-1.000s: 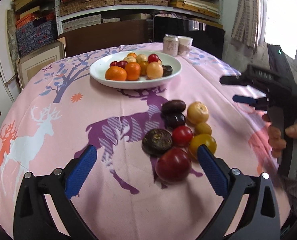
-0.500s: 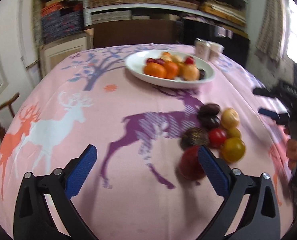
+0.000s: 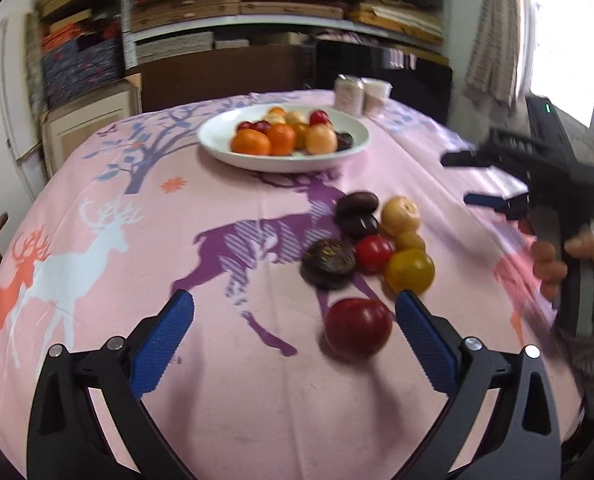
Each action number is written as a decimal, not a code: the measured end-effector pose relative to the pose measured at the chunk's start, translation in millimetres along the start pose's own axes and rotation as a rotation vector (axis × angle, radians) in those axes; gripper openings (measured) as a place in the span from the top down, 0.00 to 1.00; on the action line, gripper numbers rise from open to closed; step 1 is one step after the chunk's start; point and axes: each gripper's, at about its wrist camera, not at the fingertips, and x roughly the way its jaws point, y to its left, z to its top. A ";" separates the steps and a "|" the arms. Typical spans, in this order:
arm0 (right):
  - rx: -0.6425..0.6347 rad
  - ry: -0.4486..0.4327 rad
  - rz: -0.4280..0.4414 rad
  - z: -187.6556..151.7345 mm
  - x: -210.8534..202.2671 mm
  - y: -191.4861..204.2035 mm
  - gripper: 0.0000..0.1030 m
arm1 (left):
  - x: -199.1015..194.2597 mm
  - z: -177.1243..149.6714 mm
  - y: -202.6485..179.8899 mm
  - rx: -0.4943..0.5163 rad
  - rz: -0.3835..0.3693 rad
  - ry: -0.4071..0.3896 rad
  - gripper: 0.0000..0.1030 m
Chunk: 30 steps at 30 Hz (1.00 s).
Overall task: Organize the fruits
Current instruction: 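Move both tools back to the fruit pile beside the plate, then grasp a red apple with the left tool while the right tool grasps a pale striped fruit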
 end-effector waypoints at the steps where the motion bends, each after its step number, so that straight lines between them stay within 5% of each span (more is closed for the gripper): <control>1: 0.000 0.001 -0.001 -0.2 0.2 0.2 0.13 | 3.3 -0.1 -4.3 0.019 -0.003 0.017 0.04; 7: 0.006 0.010 -0.005 -1.3 2.1 0.0 0.12 | 17.6 -0.7 6.0 -0.026 -0.022 0.081 0.04; 12: 0.007 0.011 -0.002 -1.7 2.2 0.3 0.12 | 7.0 0.7 49.5 -0.208 0.145 0.015 0.04; 15: 0.005 0.012 0.004 -2.2 2.3 1.5 0.12 | -3.6 -0.9 62.6 -0.281 0.096 -0.037 0.04; 18: -0.008 0.013 0.007 -2.9 2.6 4.4 0.12 | -0.9 1.5 47.9 -0.207 0.089 -0.034 0.04; 22: -0.014 0.015 0.006 -3.7 3.0 5.8 0.12 | 21.2 2.7 23.1 -0.081 0.122 0.071 0.04; 30: -0.026 0.020 0.007 -4.4 3.3 7.0 0.12 | 20.5 -2.0 45.4 -0.194 0.033 0.073 0.05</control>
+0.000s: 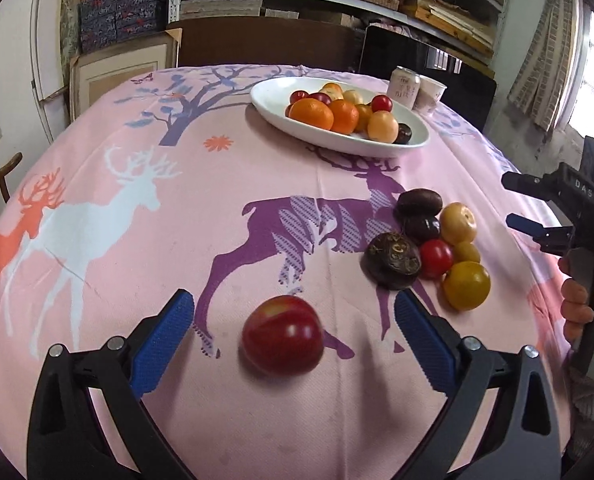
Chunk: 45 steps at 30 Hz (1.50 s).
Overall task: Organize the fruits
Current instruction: 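Grasp a red apple with the left tool while the right tool grasps a pale striped fruit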
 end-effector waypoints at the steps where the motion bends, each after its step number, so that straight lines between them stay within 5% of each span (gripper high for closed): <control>1: -0.004 0.000 0.000 -0.2 -0.1 0.4 0.12 | -0.7 -0.7 -3.5 0.017 -0.001 -0.001 0.06; 3: -0.010 0.002 0.001 -0.6 -0.3 1.1 0.12 | -0.6 -1.7 -9.9 0.049 0.001 0.004 0.09; 5: -0.014 0.003 0.003 -1.0 -0.6 2.1 0.12 | 2.0 -2.7 -13.3 0.068 -0.005 0.026 0.25; 17: -0.111 0.015 -0.007 -7.3 1.4 19.5 0.12 | 9.7 -4.8 -5.4 0.031 -0.055 0.090 0.48; 24: -0.192 0.043 0.002 -15.4 4.3 32.5 0.15 | 14.3 -4.5 -3.2 0.024 -0.062 0.104 0.49; 35: -0.280 0.122 0.000 -28.5 26.4 52.2 0.41 | 15.7 -4.0 -5.7 0.033 -0.052 0.104 0.48; 40: -0.340 0.148 -0.008 -35.1 37.8 63.5 0.63 | 16.2 -3.7 -7.9 0.039 -0.043 0.103 0.48; 45: -0.376 0.131 -0.019 -39.0 36.2 68.6 0.63 | 17.8 -4.1 -13.6 0.070 -0.041 0.106 0.42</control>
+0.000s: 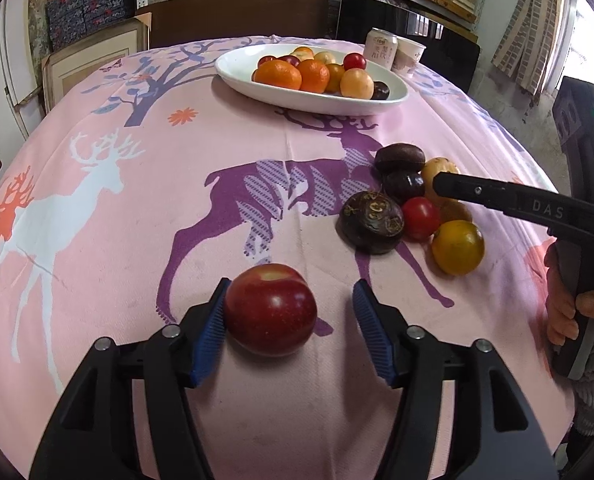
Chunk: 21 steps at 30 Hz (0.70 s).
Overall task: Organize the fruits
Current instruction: 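Grasp a red apple with the left tool while the right tool grasps a pale striped fruit, then lower the red apple and pale striped fruit onto the plate and open both tools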
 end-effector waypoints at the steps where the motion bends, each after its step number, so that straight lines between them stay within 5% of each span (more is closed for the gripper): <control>1: 0.009 -0.002 0.002 0.1 -0.7 -1.6 0.63 | -0.5 0.2 1.8 -0.008 -0.010 -0.003 0.42; 7: 0.067 -0.039 0.005 2.2 -11.0 -14.6 0.63 | -5.6 -0.3 6.9 -0.037 0.003 -0.031 0.61; 21: 0.114 -0.087 -0.007 3.6 -22.8 -25.1 0.63 | -10.6 24.4 3.6 -0.033 -0.041 -0.051 0.62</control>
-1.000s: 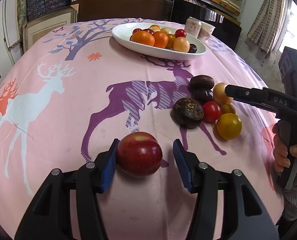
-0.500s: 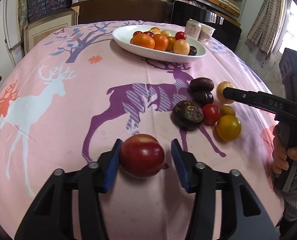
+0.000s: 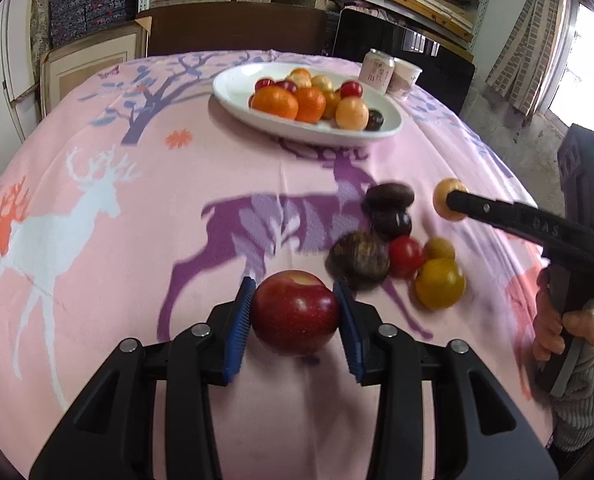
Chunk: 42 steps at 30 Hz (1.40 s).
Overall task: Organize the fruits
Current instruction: 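Lower the red apple and pale striped fruit onto the plate and open both tools, then grasp a dark brown fruit with the left tool while the right tool grasps a yellow-orange fruit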
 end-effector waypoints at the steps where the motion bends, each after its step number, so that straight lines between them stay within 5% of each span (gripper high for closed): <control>1: 0.006 -0.014 0.007 2.2 -3.8 -0.9 0.63 | -1.8 8.4 -1.0 0.007 0.006 -0.012 0.62; 12: -0.073 -0.054 0.003 72.5 0.6 25.6 0.63 | 24.5 154.0 11.9 -0.025 0.032 -0.141 0.62; 19: -0.139 -0.012 0.032 103.7 50.0 61.5 0.63 | 97.4 200.8 43.5 -0.117 0.016 -0.089 0.62; 22: -0.155 -0.007 0.029 108.7 70.2 68.3 0.61 | 119.7 205.2 50.8 -0.120 0.011 -0.075 0.61; 26: -0.120 -0.030 0.036 110.3 72.5 58.0 0.51 | 122.2 202.0 58.6 -0.133 0.011 -0.102 0.23; 38: -0.003 -0.102 -0.012 79.4 27.3 12.9 0.32 | 72.7 177.7 47.9 -0.166 0.022 -0.173 0.06; 42: 0.066 -0.099 -0.018 61.7 15.8 -5.0 0.31 | 48.7 135.5 30.6 -0.087 0.133 -0.198 0.04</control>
